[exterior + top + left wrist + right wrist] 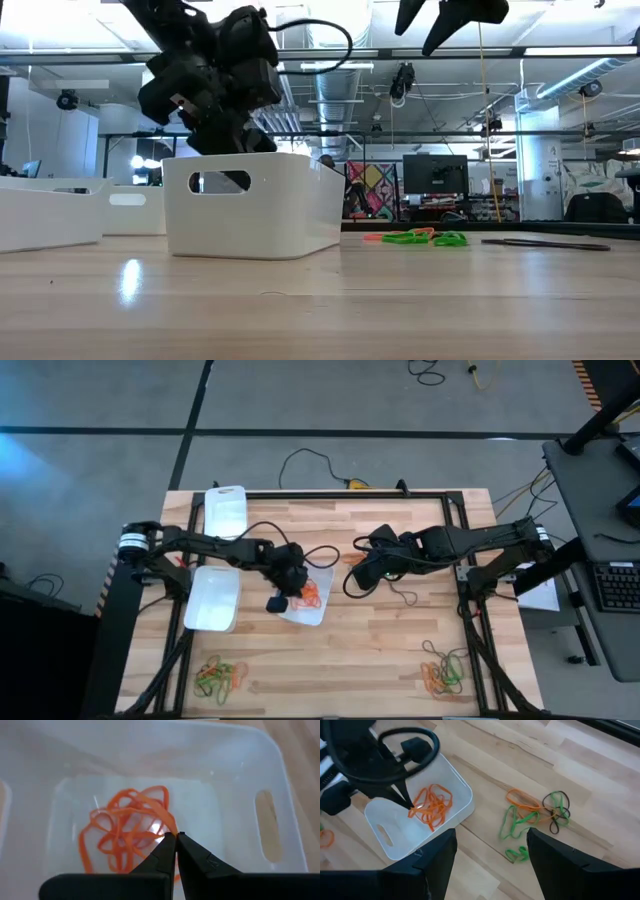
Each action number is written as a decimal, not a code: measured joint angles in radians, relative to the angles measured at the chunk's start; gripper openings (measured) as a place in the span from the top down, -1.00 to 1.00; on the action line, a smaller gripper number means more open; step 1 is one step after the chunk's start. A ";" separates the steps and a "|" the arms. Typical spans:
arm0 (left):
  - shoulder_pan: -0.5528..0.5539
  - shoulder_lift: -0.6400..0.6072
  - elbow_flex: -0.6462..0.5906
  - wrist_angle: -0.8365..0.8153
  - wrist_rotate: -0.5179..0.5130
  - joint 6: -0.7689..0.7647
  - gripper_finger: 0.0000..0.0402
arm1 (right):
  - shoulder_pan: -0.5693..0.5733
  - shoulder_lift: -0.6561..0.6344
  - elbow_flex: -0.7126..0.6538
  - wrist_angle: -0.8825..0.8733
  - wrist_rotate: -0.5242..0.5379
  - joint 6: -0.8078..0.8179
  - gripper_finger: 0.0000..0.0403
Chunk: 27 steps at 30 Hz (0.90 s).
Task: Sort rubber bands into baskets
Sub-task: Put the orange rubber band into the bottom right white bin
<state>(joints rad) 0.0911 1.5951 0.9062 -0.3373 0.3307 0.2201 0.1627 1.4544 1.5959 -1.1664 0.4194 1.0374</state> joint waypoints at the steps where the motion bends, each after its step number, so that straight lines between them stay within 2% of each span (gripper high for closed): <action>1: -0.001 0.008 0.000 0.000 0.000 -0.022 1.00 | 0.000 0.000 0.000 0.000 0.000 0.000 -0.16; 4: -0.001 0.023 0.000 -0.011 0.000 -0.046 0.93 | 0.000 0.000 0.000 0.000 0.000 0.001 -0.16; 9: -0.005 0.024 0.026 -0.064 -0.026 -0.093 0.68 | 0.000 0.000 0.000 0.001 0.000 0.000 -0.16; 17: -0.006 -0.016 0.207 -0.264 -0.057 -0.169 0.29 | 0.000 0.000 0.000 0.003 0.000 0.001 -0.16; 21: 0.007 -0.016 0.311 -0.262 -0.062 -0.204 0.21 | 0.000 0.000 0.000 0.004 0.000 0.002 -0.16; 27: 0.049 0.000 0.454 -0.237 -0.159 -0.208 0.21 | 0.000 0.000 0.000 0.005 0.000 0.001 -0.16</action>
<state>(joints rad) 0.1406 1.5951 1.3602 -0.5739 0.1718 0.0120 0.1627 1.4544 1.5959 -1.1618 0.4191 1.0386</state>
